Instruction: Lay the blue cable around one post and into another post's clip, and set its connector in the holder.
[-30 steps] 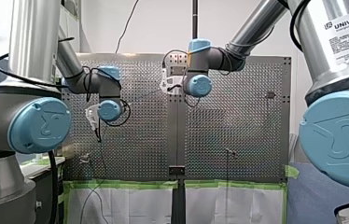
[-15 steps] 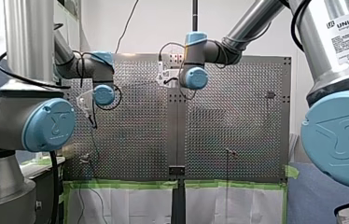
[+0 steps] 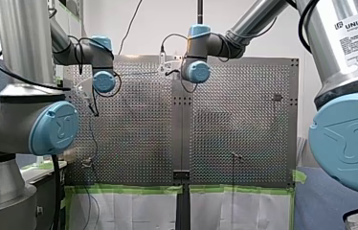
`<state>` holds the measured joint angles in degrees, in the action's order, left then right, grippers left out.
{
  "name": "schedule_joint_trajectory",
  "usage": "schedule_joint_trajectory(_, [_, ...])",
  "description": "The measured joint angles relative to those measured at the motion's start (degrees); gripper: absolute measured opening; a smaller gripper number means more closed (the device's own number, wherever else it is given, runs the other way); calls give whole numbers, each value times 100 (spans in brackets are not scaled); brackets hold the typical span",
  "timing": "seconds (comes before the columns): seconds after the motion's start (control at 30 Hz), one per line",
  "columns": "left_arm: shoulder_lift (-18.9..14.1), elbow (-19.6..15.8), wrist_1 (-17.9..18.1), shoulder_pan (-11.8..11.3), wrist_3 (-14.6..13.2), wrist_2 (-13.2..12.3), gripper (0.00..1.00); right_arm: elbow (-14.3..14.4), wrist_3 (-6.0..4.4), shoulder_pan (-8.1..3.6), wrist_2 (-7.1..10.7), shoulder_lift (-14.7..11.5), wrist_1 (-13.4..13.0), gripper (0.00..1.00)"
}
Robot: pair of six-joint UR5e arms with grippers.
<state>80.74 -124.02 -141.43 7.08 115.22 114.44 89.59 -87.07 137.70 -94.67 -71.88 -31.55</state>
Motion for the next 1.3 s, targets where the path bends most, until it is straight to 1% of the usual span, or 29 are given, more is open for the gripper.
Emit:
schedule_joint_trajectory(0.1, [-99,151,-154,-106,77,-2,0,-113,-16,2,73,1,48,0])
schedule_joint_trajectory(0.2, [-201,313,-320,-253,173,-68,0,-233,-20,8,124,8,124,0])
schedule_joint_trajectory(0.33, [-282,530,-530,-504,347,-285,0,-365,-22,23,203,16,183,0])
schedule_joint_trajectory(0.43, [-296,668,-655,-655,408,-432,0,-437,-22,42,241,40,215,0])
schedule_joint_trajectory(0.53, [-307,824,-763,-817,493,-592,0,-545,-19,81,270,119,304,0])
schedule_joint_trajectory(0.67, [-309,1032,-817,-1035,603,-796,0,-717,-9,135,308,254,469,0])
schedule_joint_trajectory(0.83, [-237,1251,-884,-1258,654,-876,0,-977,-34,160,319,304,611,0])
schedule_joint_trajectory(0.97, [-78,1438,-1028,-1443,653,-919,0,-1136,-53,157,315,315,674,0])
schedule_joint_trajectory(1.13, [17,1684,-1082,-1591,662,-1102,0,-1370,-79,118,309,326,716,0])
schedule_joint_trajectory(1.3, [48,1868,-1082,-1701,755,-1324,0,-1612,-83,106,311,375,759,0])
